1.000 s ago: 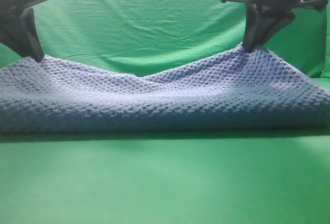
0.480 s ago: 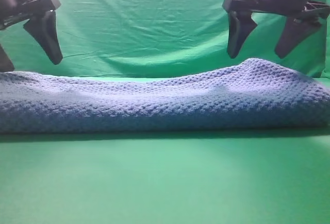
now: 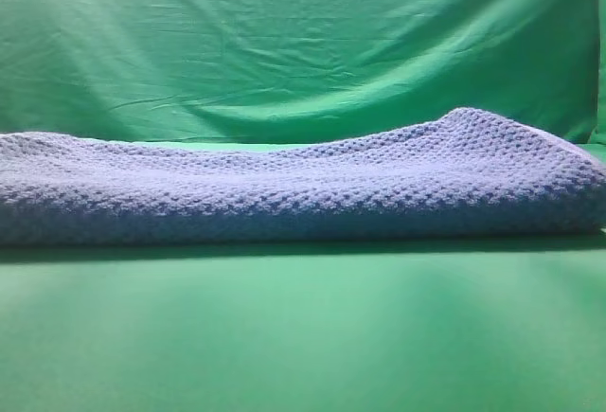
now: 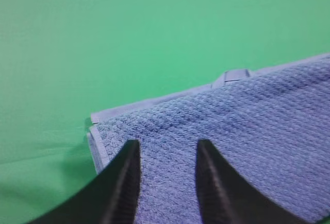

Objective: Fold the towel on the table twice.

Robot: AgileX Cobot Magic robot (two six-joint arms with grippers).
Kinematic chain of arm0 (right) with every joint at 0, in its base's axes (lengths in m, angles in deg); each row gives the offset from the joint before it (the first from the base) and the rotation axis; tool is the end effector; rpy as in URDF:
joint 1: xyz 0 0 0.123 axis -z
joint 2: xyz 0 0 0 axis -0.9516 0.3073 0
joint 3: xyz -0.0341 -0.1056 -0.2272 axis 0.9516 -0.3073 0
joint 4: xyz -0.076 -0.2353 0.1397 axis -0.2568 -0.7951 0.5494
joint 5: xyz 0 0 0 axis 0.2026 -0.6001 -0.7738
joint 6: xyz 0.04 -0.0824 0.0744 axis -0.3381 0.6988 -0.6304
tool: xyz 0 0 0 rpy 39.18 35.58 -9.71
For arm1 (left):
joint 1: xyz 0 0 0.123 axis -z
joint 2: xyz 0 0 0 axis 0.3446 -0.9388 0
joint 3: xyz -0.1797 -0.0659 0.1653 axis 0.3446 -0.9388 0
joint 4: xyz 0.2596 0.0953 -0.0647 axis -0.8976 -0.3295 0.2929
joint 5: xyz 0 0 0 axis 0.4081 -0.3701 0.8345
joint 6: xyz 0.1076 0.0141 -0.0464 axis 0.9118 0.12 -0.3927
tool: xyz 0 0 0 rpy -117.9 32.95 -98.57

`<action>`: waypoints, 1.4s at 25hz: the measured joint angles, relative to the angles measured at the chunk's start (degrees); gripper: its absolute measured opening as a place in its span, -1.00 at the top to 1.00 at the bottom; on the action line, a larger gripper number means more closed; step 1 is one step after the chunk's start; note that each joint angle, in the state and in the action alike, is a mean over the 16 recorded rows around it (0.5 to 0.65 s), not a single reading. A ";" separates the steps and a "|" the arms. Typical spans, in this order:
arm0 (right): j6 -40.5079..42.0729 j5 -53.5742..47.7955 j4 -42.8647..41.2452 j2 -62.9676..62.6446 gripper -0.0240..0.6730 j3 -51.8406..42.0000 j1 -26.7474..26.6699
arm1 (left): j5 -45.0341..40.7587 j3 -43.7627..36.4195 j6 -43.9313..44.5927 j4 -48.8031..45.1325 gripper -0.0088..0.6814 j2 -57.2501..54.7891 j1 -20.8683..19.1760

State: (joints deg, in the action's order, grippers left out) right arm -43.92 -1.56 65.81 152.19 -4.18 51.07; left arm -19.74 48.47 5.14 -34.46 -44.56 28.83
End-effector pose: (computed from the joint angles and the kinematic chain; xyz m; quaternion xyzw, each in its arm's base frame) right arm 0.3328 0.1253 0.2610 -0.1795 0.9117 0.0522 0.3659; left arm 0.3348 -0.0799 0.2506 0.0698 0.9102 -0.1612 0.3751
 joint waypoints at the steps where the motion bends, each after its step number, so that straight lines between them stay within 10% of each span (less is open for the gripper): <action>1: -0.04 -1.31 0.05 -2.04 0.18 0.00 0.01 | -1.13 0.00 -0.01 -0.01 0.35 2.17 -0.01; 11: -0.27 -14.50 1.34 -22.45 0.89 0.00 0.01 | -13.09 -0.07 -1.62 -0.19 0.96 24.56 -0.01; 35: 9.01 -16.91 13.82 -61.94 0.93 -20.12 0.01 | -17.64 -20.41 -4.08 -4.92 0.97 66.36 -0.01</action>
State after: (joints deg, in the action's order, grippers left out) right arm -34.91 -18.47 79.63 90.26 -24.30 51.08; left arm -37.39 28.05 1.07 -39.38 21.80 28.82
